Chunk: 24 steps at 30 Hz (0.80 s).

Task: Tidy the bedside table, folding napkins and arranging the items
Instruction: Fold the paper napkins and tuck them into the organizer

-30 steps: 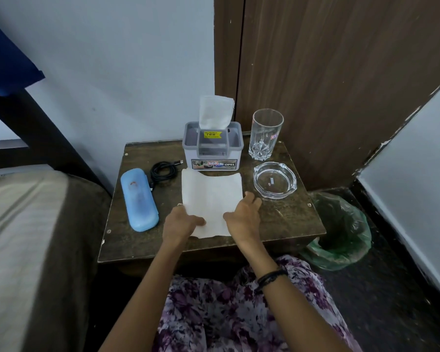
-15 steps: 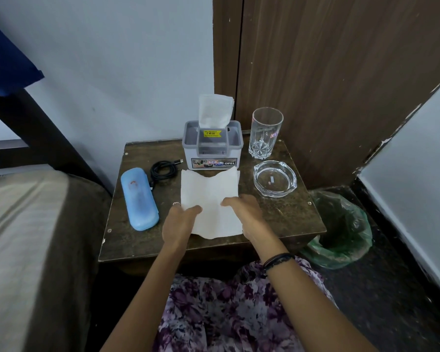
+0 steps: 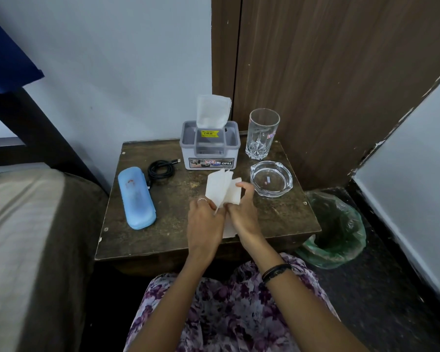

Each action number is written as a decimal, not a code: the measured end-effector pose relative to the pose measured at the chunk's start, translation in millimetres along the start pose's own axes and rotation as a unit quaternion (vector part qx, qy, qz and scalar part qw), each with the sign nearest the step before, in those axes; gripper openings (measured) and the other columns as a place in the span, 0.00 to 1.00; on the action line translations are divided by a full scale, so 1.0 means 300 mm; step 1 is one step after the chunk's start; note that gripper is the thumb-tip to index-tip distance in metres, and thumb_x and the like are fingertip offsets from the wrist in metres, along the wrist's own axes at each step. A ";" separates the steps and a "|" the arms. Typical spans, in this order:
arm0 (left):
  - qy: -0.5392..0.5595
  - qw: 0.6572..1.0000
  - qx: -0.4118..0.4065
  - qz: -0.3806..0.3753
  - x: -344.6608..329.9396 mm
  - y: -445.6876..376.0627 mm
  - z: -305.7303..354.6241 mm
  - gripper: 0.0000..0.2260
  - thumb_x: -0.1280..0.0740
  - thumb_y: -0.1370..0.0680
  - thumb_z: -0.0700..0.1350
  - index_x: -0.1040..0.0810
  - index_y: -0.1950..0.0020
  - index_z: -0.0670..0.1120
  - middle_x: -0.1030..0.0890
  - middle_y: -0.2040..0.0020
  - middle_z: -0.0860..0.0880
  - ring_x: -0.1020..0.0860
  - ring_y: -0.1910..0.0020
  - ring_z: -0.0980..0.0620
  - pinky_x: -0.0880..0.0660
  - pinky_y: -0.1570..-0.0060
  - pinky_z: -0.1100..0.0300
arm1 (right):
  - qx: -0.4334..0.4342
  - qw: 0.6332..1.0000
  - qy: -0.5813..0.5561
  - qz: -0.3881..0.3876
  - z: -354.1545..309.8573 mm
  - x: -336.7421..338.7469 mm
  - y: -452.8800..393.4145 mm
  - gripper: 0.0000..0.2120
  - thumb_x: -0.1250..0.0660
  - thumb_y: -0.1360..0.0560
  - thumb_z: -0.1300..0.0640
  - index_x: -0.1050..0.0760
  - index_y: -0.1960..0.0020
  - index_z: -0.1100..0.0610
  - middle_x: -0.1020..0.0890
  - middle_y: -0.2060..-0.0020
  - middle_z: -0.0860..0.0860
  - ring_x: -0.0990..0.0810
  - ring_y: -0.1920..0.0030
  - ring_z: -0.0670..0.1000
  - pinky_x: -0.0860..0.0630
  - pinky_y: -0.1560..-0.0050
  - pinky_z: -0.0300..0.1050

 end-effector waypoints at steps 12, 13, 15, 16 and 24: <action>-0.046 0.998 0.014 -0.036 -0.007 0.012 0.012 0.18 0.34 0.28 0.55 0.34 0.49 0.45 0.29 0.46 0.48 0.30 0.44 0.44 0.30 0.44 0.47 | -0.146 0.981 -0.126 -0.027 -0.031 0.006 -0.048 0.12 0.38 0.24 0.45 0.23 0.54 0.53 0.19 0.53 0.53 0.21 0.53 0.53 0.27 0.54 0.45; -0.038 0.999 0.015 -0.035 -0.008 0.013 0.014 0.17 0.35 0.28 0.56 0.34 0.50 0.45 0.30 0.47 0.48 0.30 0.44 0.45 0.30 0.43 0.47 | -0.144 0.979 -0.141 -0.026 -0.029 0.006 -0.049 0.12 0.37 0.23 0.48 0.22 0.52 0.55 0.18 0.51 0.54 0.21 0.53 0.54 0.27 0.55 0.45; -0.028 0.999 0.016 -0.032 -0.005 0.017 0.020 0.17 0.38 0.27 0.58 0.32 0.51 0.45 0.28 0.47 0.48 0.30 0.44 0.44 0.31 0.42 0.45 | -0.145 0.975 -0.169 -0.023 -0.030 0.007 -0.044 0.13 0.38 0.22 0.52 0.21 0.46 0.60 0.18 0.48 0.59 0.19 0.52 0.57 0.25 0.55 0.45; -0.023 0.999 0.014 -0.029 -0.001 0.018 0.019 0.17 0.40 0.26 0.58 0.31 0.50 0.44 0.27 0.47 0.47 0.30 0.44 0.44 0.31 0.42 0.44 | -0.148 0.972 -0.179 -0.020 -0.031 0.007 -0.041 0.14 0.38 0.22 0.54 0.22 0.45 0.62 0.18 0.48 0.60 0.19 0.52 0.57 0.25 0.55 0.45; 0.062 0.998 0.031 -0.010 0.004 0.006 -0.005 0.15 0.47 0.20 0.49 0.24 0.58 0.45 0.25 0.50 0.48 0.29 0.47 0.48 0.34 0.40 0.43 | -0.176 0.974 -0.141 -0.003 -0.054 0.002 -0.056 0.17 0.34 0.25 0.51 0.22 0.45 0.63 0.19 0.46 0.60 0.20 0.46 0.59 0.24 0.42 0.51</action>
Point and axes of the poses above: each hand's wrist, its own y-axis away from the middle knuckle, its own x-axis out of the back of the hand, z = x × y, the point moved 1 cm from there along -y, towards the middle knuckle
